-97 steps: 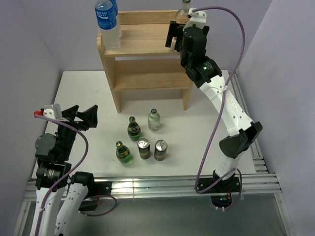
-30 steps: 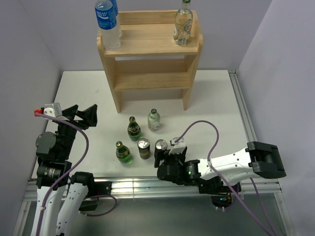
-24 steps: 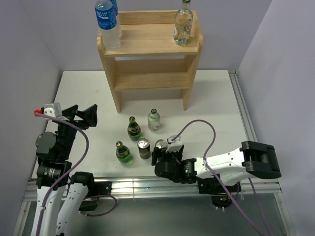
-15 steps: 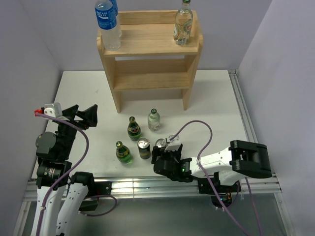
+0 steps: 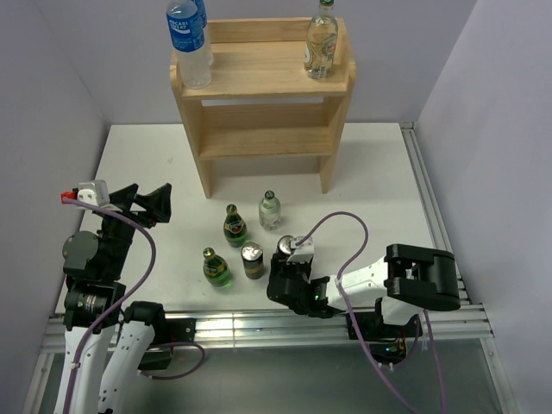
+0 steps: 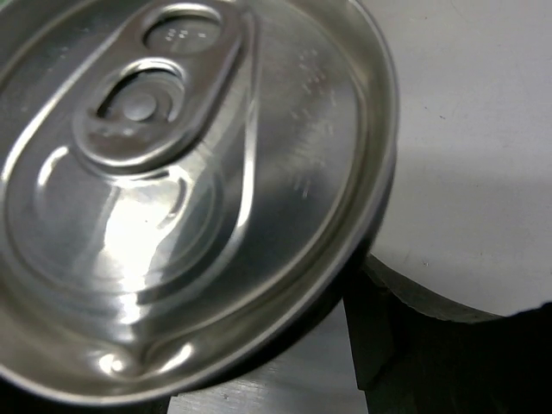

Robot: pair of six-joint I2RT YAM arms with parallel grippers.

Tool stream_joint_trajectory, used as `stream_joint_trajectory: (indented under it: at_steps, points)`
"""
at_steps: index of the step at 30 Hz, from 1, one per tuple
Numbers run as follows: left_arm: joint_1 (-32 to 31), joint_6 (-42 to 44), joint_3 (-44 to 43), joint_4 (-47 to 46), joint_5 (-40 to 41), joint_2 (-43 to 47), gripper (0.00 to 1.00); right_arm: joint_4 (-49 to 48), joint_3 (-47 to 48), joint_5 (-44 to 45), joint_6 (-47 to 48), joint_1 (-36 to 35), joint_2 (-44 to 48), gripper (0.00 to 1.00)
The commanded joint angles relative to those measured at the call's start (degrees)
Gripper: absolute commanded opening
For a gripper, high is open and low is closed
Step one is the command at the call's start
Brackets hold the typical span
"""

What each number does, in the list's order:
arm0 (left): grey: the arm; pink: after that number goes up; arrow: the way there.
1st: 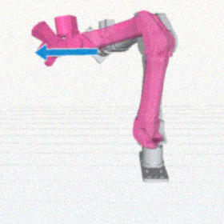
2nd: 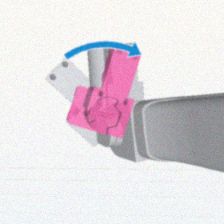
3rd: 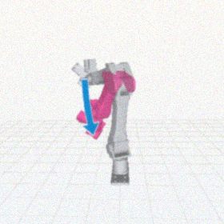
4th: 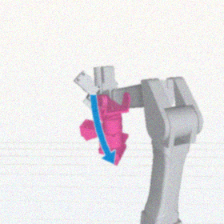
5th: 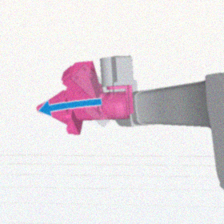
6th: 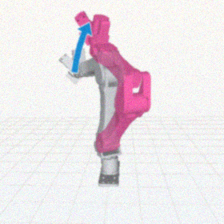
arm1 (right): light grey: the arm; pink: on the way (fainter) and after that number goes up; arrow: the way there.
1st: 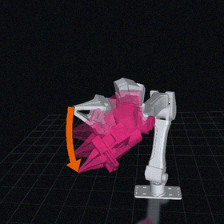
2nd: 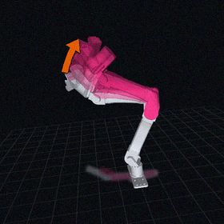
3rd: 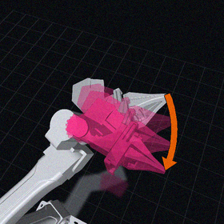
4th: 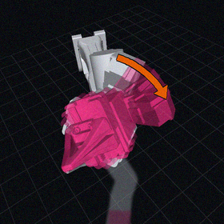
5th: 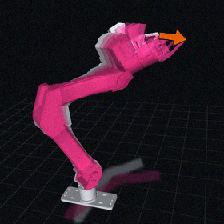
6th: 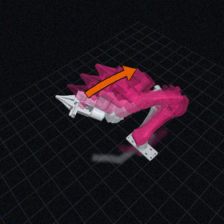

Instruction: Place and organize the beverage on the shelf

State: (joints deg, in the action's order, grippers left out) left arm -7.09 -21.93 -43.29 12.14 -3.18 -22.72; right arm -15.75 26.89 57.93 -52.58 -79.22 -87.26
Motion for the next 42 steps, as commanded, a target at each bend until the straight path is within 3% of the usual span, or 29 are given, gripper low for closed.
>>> stream_joint_trajectory:
  at_steps: [1, 2, 5, 13, 17, 21, 23, 24, 28, 34, 42]
  points:
    - [0.3, 0.6, 0.0, -1.0, -0.8, -0.5, 0.99, -2.0, -0.2, 3.1, -0.2, 0.3, 0.1, 0.24]
    - [0.3, 0.5, 0.0, -1.0, -0.8, -0.5, 0.99, -0.6, 0.1, 3.2, -0.7, 0.4, 0.5, 0.12]
    - [0.3, 0.5, 0.0, -1.1, -0.8, -0.5, 0.99, 3.9, 1.2, 3.8, -2.2, 0.2, 1.8, 0.01]
    - [0.3, 0.5, 0.0, -1.0, -0.8, -0.2, 0.99, 21.2, 8.8, 9.4, -4.9, -1.2, 11.3, 0.00]
    - [0.3, 0.6, 0.0, -1.0, -0.7, -0.1, 0.99, 26.3, 13.6, 11.8, 1.3, -1.0, 18.0, 0.00]
    - [0.3, 0.5, 0.0, -1.0, -0.6, 0.2, 0.99, 24.7, 19.5, 12.0, 12.1, 0.9, 21.2, 0.00]
    - [0.4, 0.6, -0.1, -0.8, -0.5, 0.4, 0.99, 19.4, 21.5, 10.5, 20.3, 2.7, 22.7, 0.00]
    - [0.4, 0.6, -0.1, -0.6, -0.3, 0.6, 0.99, 16.0, 23.8, 5.9, 26.9, 7.8, 23.7, 0.00]
    - [0.4, 0.7, 0.0, -0.7, -0.1, 0.9, 0.99, 11.6, 28.1, 1.4, 34.4, 13.9, 22.6, 0.00]
    - [0.5, 0.6, -0.1, -0.7, 0.0, 1.1, 0.99, 10.6, 37.9, -6.8, 40.6, 24.5, 16.2, 0.00]
    - [0.5, 0.7, -0.1, -0.9, -0.2, 1.2, 0.99, 11.3, 48.2, -11.3, 43.7, 32.8, 7.4, 0.00]
